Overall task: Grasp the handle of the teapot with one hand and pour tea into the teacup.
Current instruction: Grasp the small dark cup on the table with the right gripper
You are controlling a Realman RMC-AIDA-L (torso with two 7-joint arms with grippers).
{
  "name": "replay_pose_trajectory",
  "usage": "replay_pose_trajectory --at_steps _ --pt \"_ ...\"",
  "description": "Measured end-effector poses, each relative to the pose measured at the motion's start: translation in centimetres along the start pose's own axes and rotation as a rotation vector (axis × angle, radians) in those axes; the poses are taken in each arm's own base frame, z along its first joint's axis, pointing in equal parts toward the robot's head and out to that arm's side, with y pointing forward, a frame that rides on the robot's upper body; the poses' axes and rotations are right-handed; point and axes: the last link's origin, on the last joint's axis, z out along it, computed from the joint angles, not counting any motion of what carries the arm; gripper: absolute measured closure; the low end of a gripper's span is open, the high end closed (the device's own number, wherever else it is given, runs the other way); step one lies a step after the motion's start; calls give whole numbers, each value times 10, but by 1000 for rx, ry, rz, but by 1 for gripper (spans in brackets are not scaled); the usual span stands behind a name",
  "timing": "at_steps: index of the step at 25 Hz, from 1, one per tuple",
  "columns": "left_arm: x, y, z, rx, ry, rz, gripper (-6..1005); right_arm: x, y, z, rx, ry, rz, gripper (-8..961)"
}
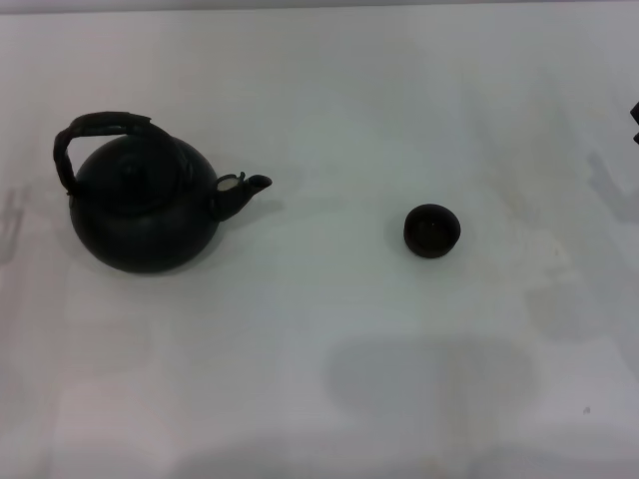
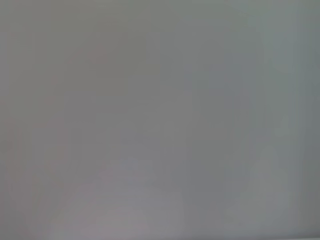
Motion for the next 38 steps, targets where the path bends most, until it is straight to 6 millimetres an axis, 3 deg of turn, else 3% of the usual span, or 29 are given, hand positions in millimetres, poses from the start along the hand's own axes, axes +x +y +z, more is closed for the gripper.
replay_pose_trajectory --at_steps 7,13,20,27,38 --pt "1 -3 1 22 8 -5 289 2 2 4 -36 35 -11 96" --pt "2 -14 -1 106 19 -47 290 0 6 21 -99 64 -7 97" --pt "2 -16 -2 125 24 -84 288 -2 7 28 -151 86 -33 96" --pt "0 -22 -2 159 12 -131 287 -9 20 43 -398 203 -101 96" --pt "0 -22 -2 160 9 -132 288 -10 35 46 -625 370 -152 97"
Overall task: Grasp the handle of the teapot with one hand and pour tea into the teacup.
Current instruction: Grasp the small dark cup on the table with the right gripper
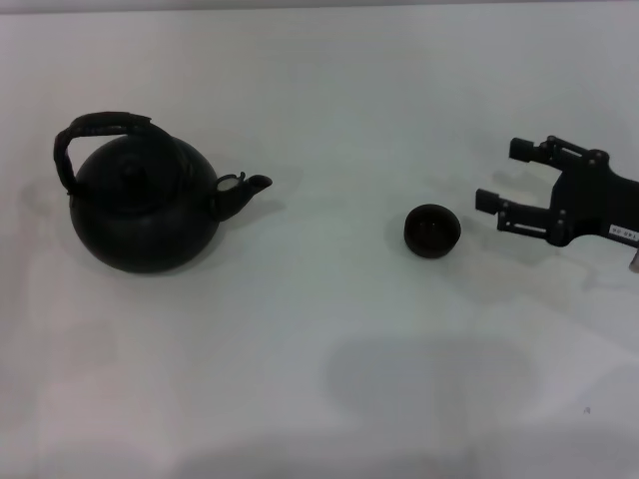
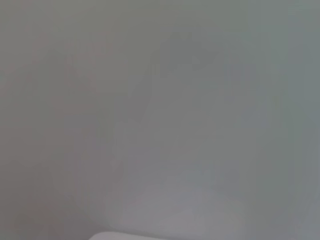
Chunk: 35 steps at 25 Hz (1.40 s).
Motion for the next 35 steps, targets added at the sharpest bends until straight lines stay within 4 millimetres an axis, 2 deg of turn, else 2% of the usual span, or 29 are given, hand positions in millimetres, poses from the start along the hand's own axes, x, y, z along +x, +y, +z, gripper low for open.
replay_pose_trajectory --at_steps 10,16,35 --pt "-2 2 -1 -12 -8 2 289 5 10 9 -46 29 -16 88" --pt "-3 1 -3 -10 -12 1 289 10 17 21 -94 87 -43 89" --pt "-2 7 -1 -35 -10 2 288 11 23 52 -147 176 -100 91"
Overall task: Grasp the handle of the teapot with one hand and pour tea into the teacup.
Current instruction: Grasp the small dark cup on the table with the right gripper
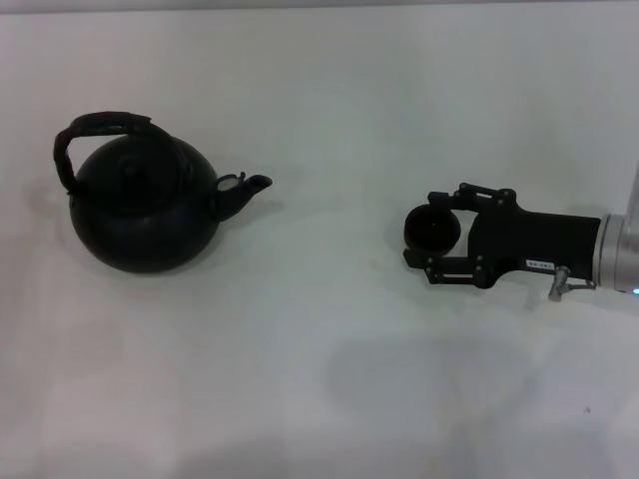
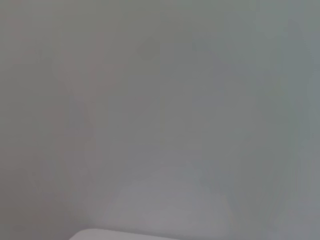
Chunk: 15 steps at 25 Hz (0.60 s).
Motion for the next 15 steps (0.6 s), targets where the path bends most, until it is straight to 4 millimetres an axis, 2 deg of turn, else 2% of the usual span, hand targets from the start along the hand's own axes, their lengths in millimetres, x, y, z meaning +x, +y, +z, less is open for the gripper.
replay_pose_trajectory --at_steps 15 --pt "-1 -1 -2 4 -7 0 289 -3 -3 7 22 8 -12 92"
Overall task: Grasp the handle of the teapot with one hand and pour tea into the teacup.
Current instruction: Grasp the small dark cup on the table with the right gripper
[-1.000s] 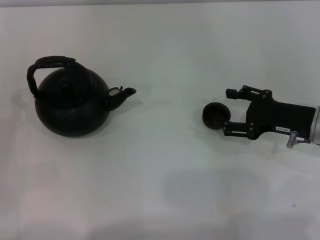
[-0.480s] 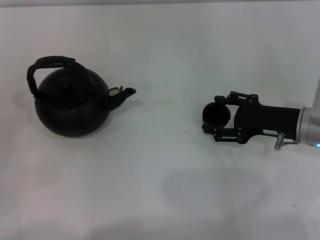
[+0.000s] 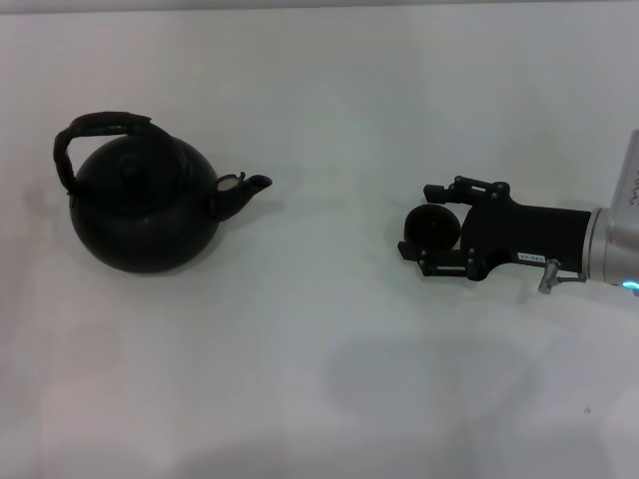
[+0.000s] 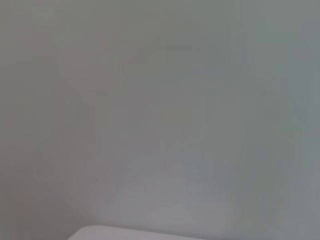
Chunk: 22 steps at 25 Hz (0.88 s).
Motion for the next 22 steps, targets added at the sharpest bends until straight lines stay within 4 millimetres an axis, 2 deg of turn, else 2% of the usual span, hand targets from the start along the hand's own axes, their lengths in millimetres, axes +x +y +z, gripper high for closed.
replay_pose_trajectory --at_steps 22 --pt "0 0 0 0 0 0 290 13 -2 -2 35 56 17 91"
